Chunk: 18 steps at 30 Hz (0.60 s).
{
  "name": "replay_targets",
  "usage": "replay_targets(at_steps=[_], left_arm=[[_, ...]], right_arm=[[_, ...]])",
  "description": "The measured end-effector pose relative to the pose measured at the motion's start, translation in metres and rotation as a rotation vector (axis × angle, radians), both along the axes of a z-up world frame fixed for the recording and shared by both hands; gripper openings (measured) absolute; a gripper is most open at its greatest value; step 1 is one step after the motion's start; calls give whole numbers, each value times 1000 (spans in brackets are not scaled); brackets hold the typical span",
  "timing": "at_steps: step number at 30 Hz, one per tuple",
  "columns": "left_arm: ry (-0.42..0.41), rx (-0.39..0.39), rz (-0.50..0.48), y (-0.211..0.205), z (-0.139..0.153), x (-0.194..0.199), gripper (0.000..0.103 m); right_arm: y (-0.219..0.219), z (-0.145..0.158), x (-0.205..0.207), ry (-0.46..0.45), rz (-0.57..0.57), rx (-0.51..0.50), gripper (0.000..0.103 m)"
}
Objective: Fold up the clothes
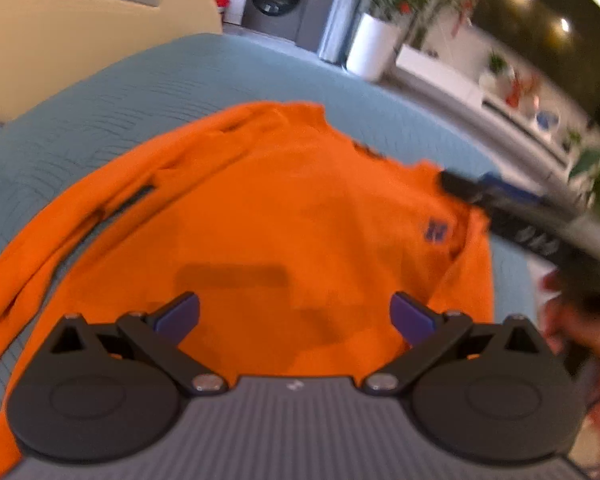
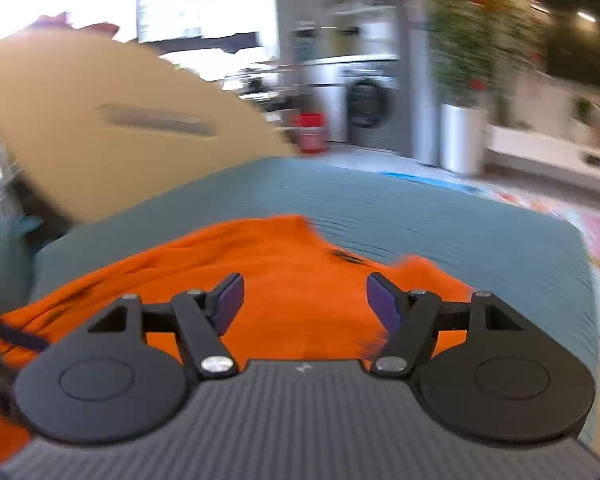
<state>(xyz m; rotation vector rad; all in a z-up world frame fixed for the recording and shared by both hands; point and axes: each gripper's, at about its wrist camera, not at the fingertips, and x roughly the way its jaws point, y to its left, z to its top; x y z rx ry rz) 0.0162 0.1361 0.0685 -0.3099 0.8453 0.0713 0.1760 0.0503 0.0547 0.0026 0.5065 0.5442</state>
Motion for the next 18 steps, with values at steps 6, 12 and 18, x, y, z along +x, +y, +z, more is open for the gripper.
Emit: replay_targets(at_steps=[6, 12, 18], left_arm=[[-1, 0, 224, 47, 0, -1, 102], [-109, -262, 286, 106, 27, -15, 103], [8, -33, 297, 125, 10, 8, 103]], right_arm=[[37, 0, 3, -23, 28, -37, 71], [74, -2, -13, -71, 162, -121, 71], [61, 2, -73, -38, 117, -45, 71]])
